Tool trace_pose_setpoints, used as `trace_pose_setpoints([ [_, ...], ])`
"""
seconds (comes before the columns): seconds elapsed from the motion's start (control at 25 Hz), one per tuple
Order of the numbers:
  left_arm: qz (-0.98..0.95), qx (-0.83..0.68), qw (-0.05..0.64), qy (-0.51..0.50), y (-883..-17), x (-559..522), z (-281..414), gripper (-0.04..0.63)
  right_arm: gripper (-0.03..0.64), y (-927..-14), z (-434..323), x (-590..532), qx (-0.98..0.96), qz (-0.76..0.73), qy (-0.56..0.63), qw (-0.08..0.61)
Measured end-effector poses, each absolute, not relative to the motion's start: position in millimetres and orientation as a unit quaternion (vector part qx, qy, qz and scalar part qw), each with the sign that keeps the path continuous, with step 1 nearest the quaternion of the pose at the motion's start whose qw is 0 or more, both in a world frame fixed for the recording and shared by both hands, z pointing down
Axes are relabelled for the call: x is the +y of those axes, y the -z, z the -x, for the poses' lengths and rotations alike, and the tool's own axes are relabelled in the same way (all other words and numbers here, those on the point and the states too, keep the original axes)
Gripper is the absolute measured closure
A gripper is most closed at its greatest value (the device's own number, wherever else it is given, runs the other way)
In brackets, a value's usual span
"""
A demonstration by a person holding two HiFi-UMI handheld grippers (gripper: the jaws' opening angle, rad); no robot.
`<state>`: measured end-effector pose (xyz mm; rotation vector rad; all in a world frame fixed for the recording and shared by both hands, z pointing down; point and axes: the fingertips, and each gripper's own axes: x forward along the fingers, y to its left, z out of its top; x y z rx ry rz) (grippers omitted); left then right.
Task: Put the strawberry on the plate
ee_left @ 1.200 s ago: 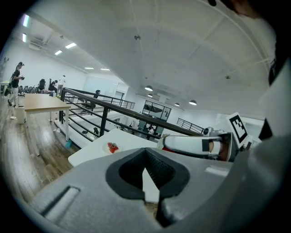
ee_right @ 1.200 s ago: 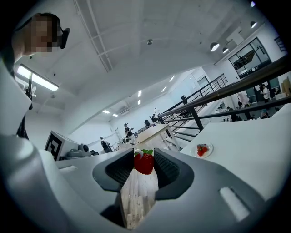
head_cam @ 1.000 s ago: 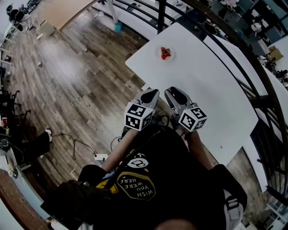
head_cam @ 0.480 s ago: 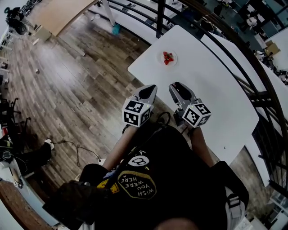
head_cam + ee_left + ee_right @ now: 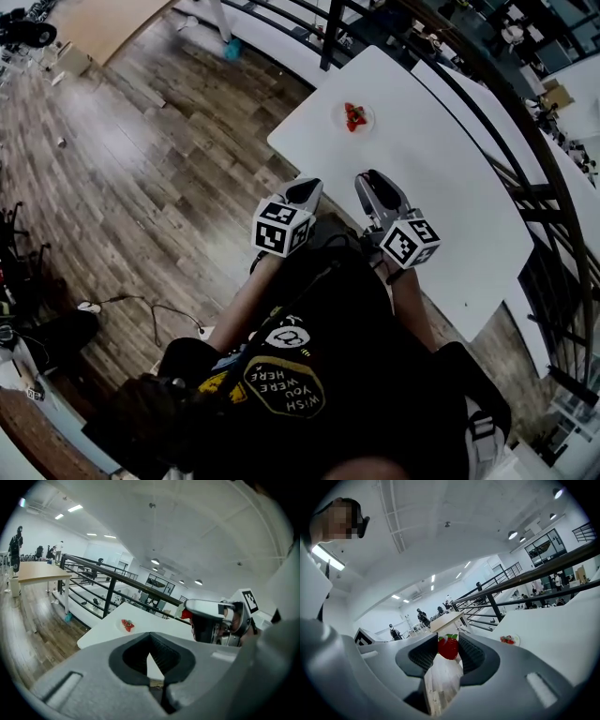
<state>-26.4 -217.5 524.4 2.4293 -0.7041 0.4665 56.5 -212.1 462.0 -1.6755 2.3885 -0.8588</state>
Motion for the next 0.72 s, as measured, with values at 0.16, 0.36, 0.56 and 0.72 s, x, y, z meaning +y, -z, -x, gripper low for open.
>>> trace_pose_setpoints([
  [0.16,-0.906,-0.26,0.284,-0.173,-529.1,-228.2,32.9,0.594,0.474,-477.5,-48.1,-220.6,0.78,0.548,0.299,0.039],
  [0.36,-0.904,-0.269,0.283,-0.176,-528.0,-256.5,30.2,0.594,0.474,-478.5,-49.7,-251.5,0.784,0.542,0.3,0.04],
  [0.56,-0.906,-0.267,0.27,-0.187,-525.8,-288.8,16.7,0.594,0.474,-480.7,-59.4,-285.4,0.784,0.54,0.302,0.045],
  [0.72,-0.908,-0.27,0.258,-0.192,-524.1,-312.7,-2.9,0.594,0.474,-489.4,-77.6,-305.1,0.783,0.537,0.309,0.049],
])
